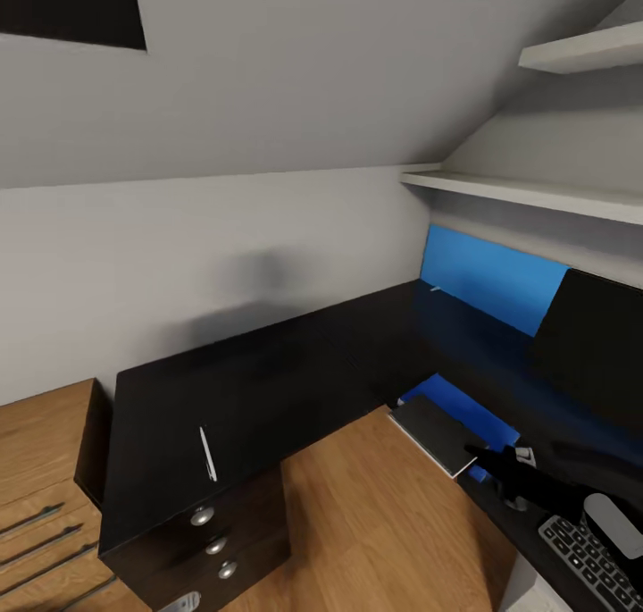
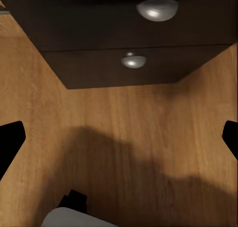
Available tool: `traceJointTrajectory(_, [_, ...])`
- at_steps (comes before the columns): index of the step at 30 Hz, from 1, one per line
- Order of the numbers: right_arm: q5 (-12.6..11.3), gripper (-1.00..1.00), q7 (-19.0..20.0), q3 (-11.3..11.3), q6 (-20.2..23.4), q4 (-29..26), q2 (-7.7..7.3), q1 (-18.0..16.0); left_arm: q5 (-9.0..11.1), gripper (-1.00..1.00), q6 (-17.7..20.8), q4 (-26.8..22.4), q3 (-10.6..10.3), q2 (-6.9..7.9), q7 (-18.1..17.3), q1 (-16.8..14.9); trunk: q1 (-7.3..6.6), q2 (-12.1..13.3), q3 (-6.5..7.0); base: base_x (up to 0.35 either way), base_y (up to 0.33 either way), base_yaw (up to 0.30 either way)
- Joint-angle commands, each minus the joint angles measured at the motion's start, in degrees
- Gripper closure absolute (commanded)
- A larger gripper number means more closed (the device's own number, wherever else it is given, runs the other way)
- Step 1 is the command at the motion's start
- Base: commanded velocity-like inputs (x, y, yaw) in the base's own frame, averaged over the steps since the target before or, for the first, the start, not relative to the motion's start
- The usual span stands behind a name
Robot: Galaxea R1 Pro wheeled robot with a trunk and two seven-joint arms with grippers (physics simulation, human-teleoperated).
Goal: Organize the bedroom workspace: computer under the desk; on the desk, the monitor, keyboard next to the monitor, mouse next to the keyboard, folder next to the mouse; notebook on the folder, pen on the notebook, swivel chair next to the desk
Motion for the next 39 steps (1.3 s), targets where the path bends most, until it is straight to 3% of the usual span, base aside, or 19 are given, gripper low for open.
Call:
traceJointTrajectory(1, [-0.5, 1.0, 0.2, 0.2, 0.2, 0.1, -0.07, -0.1, 0.6, -1.0, -0.1, -0.1, 0.1, -0.03, 0.1, 0.0, 0.01, -0.1, -0.07, 0.024, -0.068, -0.043])
traceJointTrajectory(21, [-0.2, 1.0, 0.3, 0.2, -0.3, 1.1, -0.08, 0.0, 0.6, -1.0, -0.1, -0.1, 0.1, -0.01, 0.1, 0.0, 0.01, -0.1, -0.08, 0.062, -0.044, -0.005])
traceJointTrajectory(30, [-0.3, 1.0, 0.3, 0.2, -0.5, 1.1, -0.07, 0.0, 0.6, -1.0, -0.1, -0.1, 0.1, -0.02, 0.1, 0.0, 0.01, -0.1, -0.08, 0.001, -0.17, 0.0])
traceJointTrajectory(39, [-0.2, 1.0, -1.7, 0.3, -4.4, 1.1, 0.02, 0.0, 0.6, -1.0, -0.1, -0.1, 0.1, -0.02, 0.1, 0.0, 0.01, -0.1, -0.08, 0.0, -0.022, 0.0])
